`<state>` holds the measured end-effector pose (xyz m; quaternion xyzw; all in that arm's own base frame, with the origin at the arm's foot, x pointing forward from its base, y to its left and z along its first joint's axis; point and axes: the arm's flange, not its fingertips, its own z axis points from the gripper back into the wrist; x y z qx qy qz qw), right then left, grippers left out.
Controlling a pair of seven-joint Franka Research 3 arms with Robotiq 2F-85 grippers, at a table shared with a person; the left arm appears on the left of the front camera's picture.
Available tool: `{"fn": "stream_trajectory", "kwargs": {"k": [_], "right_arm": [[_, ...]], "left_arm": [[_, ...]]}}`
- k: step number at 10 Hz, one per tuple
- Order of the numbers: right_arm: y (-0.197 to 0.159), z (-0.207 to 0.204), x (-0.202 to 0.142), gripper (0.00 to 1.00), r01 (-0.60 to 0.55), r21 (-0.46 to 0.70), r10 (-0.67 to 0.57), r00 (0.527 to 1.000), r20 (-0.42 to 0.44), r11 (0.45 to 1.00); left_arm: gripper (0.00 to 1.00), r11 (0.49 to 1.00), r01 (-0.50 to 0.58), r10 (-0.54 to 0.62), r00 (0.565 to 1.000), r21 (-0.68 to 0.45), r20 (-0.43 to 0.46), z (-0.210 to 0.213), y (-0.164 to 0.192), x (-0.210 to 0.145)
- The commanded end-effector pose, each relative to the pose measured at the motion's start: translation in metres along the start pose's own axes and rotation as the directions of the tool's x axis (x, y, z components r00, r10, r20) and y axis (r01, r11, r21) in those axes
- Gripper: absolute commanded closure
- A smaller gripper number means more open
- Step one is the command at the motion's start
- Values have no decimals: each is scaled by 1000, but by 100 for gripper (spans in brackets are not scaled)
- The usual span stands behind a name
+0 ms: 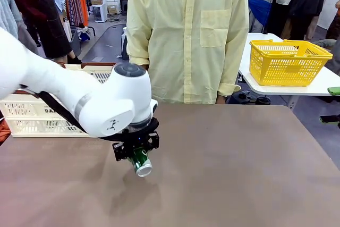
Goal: Place the drinks into the Shopping basket.
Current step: Pick up one drink and place it into the Shopping basket.
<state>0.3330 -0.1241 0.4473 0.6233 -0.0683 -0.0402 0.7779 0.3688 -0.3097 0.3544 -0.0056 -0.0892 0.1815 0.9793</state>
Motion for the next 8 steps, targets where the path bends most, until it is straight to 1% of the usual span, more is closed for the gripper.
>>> {"fn": "stream_trajectory", "kwargs": {"k": [1,2,3,4,5,6,7,8], "right_arm": [[5,1,-1,0,18,-3,-18,1000,2,1000],[5,1,-1,0,18,-3,-18,1000,2,1000],[5,1,-1,0,18,-3,-18,1000,2,1000],[5,1,-1,0,18,-3,-18,1000,2,1000],[5,1,-1,0,18,-3,-18,1000,2,1000],[5,1,-1,0,18,-3,-18,1000,2,1000],[5,1,-1,0,18,-3,-18,1000,2,1000],[5,1,-1,0,18,-3,-18,1000,2,1000]], "left_arm": [[100,994,106,-106,992,-1,-69,70,33,-10],[100,973,231,-232,967,-20,-102,104,52,-19],[100,916,397,-401,912,-63,-82,128,69,-28],[100,861,499,-505,861,-97,-56,142,82,-32],[100,861,500,-504,864,-89,-16,145,91,-33],[100,860,495,-499,867,-127,4,144,95,-37],[100,914,378,-395,912,-148,-110,148,86,-50],[100,858,508,-510,860,-72,-23,157,84,-42]]}}
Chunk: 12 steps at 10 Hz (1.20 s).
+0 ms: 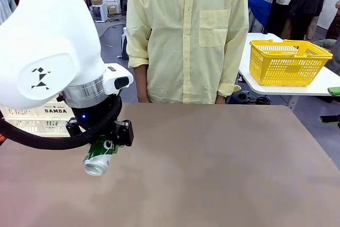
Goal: Place the drinks into the Shopping basket.
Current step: Pick up one drink and place it into the Shopping basket.
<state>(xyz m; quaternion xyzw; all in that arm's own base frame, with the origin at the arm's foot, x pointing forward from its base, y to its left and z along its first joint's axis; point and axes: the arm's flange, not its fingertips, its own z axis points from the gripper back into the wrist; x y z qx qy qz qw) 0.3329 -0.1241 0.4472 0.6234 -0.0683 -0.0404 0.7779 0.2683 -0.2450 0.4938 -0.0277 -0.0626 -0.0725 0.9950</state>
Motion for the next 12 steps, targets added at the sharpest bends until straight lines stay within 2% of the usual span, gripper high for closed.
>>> {"fn": "stream_trajectory", "kwargs": {"k": [1,3,4,5,6,8,10,11,12], "right_arm": [[5,1,0,0,18,-3,-18,1000,1,1000],[5,1,0,0,18,-3,-18,1000,1,1000],[5,1,0,0,18,-3,-18,1000,1,1000],[5,1,0,0,18,-3,-18,1000,1,1000],[5,1,0,0,18,-3,-18,1000,1,1000],[5,1,0,0,18,-3,-18,1000,1,1000],[5,1,0,0,18,-3,-18,1000,1,1000],[5,1,0,0,18,-3,-18,1000,1,1000],[5,1,0,0,18,-3,-18,1000,1,1000]], "left_arm": [[100,999,30,-31,999,22,18,4,-5,6],[100,1000,5,-5,1000,9,2,-1,-2,0],[100,994,-105,102,993,39,66,9,16,15],[100,980,-187,182,980,66,82,26,42,41],[100,993,-112,109,990,25,94,39,67,70],[100,987,-162,161,974,-6,161,46,119,145],[100,984,-168,173,976,-51,132,42,150,200],[100,972,-232,233,965,-28,120,43,166,228],[100,972,-231,233,961,-32,150,44,179,252]]}}
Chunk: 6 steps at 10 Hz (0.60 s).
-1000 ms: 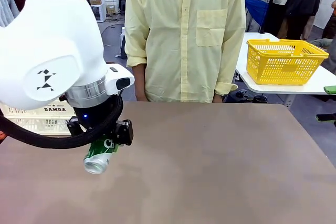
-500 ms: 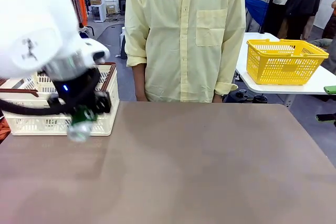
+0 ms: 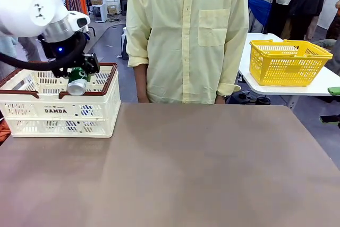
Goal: Place the drinks into the Shopping basket.
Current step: Pick up one drink and place it into the Shopping basket.
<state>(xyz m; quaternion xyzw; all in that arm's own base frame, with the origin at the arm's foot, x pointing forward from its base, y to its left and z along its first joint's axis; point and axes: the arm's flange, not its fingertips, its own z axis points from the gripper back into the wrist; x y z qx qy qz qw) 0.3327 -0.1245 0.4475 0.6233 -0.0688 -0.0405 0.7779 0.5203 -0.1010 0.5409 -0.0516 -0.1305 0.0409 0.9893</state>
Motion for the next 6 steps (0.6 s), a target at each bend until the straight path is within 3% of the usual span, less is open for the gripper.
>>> {"fn": "stream_trajectory", "kwargs": {"k": [1,3,5,6], "right_arm": [[4,0,0,0,19,-3,-19,1000,0,1000],[4,0,0,0,19,-3,-19,1000,0,1000],[4,0,0,0,19,-3,-19,1000,0,1000],[4,0,0,0,19,-3,-19,1000,0,1000]], "left_arm": [[100,1000,-1,1,1000,2,22,12,1,45],[100,999,13,-14,999,32,44,12,6,73],[100,997,60,-61,998,55,0,-12,10,86],[100,996,7,-6,1000,84,-13,-21,14,92]]}}
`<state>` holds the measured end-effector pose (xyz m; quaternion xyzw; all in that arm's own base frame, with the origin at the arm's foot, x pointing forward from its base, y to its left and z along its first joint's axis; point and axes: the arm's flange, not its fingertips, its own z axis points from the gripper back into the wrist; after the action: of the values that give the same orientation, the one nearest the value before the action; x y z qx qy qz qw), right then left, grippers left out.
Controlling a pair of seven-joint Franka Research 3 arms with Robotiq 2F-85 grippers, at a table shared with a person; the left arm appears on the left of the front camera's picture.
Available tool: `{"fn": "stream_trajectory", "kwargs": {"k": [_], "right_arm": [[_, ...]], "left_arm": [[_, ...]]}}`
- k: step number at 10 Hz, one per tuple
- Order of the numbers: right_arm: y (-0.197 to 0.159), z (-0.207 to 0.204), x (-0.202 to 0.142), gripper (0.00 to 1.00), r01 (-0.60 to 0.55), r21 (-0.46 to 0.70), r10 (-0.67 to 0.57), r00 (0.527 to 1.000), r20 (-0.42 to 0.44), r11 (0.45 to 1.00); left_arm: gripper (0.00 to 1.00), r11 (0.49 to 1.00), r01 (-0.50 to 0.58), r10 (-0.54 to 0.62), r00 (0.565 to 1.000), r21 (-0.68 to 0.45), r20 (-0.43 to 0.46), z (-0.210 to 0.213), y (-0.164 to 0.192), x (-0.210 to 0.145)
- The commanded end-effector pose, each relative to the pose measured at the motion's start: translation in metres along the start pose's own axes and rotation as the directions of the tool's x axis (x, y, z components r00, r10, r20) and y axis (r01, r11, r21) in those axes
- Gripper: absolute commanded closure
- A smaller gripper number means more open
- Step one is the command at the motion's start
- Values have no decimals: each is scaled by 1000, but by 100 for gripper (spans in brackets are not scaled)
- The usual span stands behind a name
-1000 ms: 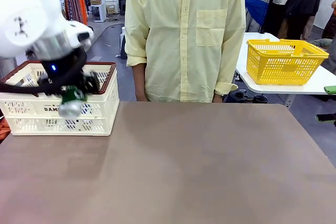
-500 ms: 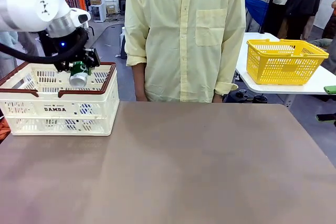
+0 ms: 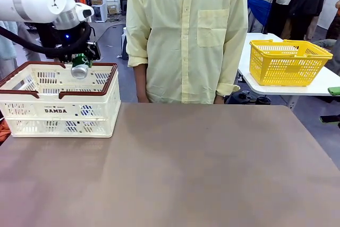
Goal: Place the drinks into the Shopping basket.
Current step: Pick up one drink and place it into the Shopping basket.
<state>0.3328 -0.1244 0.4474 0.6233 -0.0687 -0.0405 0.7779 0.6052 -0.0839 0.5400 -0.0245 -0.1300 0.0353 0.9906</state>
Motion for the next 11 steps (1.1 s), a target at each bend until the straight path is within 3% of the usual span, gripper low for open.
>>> {"fn": "stream_trajectory", "kwargs": {"k": [1,7,8,11], "right_arm": [[5,0,0,0,19,-3,-19,1000,1,1000],[5,0,0,0,19,-3,-19,1000,1,1000],[5,0,0,0,19,-3,-19,1000,1,1000],[5,0,0,0,19,-3,-19,1000,1,1000]], "left_arm": [[100,998,-13,13,1000,57,-4,-6,5,4],[100,995,41,-37,998,94,-50,-76,-1,-28],[100,997,-4,11,995,78,-97,-78,-4,-28],[100,996,43,-37,996,73,-79,-77,-3,-27]]}}
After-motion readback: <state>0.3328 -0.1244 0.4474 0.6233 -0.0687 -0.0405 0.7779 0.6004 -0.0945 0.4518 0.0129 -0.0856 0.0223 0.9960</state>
